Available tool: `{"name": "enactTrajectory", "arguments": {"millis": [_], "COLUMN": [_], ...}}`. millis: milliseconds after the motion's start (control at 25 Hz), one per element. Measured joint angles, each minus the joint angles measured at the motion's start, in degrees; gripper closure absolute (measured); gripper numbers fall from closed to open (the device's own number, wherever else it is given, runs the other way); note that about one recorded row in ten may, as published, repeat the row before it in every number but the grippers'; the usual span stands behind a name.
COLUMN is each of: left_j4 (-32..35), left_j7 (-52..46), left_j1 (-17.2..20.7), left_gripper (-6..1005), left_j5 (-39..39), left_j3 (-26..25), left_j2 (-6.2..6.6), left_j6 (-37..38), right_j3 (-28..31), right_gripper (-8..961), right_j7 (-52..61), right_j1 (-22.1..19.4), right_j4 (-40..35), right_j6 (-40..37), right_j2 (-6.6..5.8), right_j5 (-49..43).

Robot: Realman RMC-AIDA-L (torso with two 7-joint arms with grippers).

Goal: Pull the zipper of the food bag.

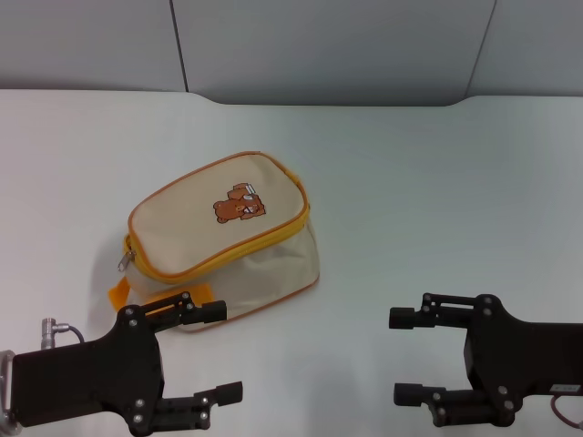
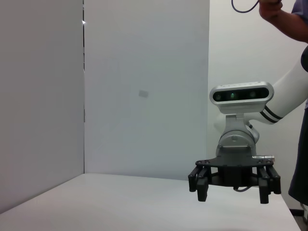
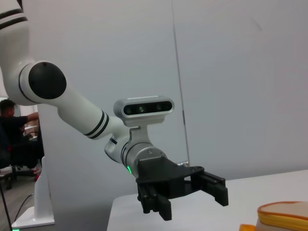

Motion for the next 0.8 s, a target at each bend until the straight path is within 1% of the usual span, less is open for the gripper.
{"name": "enactTrajectory", "arguments": {"millis": [160,520,800], "left_j4": [0.0,0.1,-0.5], "left_j7": [0.2,0.6,3.8], "left_j1": [0.1,0.6,1.3], "left_gripper": [178,178,178], "left_j5": [0.0,0.1,-0.4], "left_j3": [0.1,0.1,-0.4], "left_j2": [-0.05,-0.63,-0.79], "left_j6": [0.0,-0.9,-1.1], "right_j3": [-0.2,0.3,0.3], "right_gripper": [224,223,223], "right_j7": [0.2,0.0,-0.5], "right_j1": [0.0,-0.5,-1.2], "right_j4": [-0.1,-0.1,-0.1], "right_j6": [0.0,0.2,1.5], "right_j2": [0.12,0.48,0.77], "right_j5": [0.0,-0.1,0.4]}}
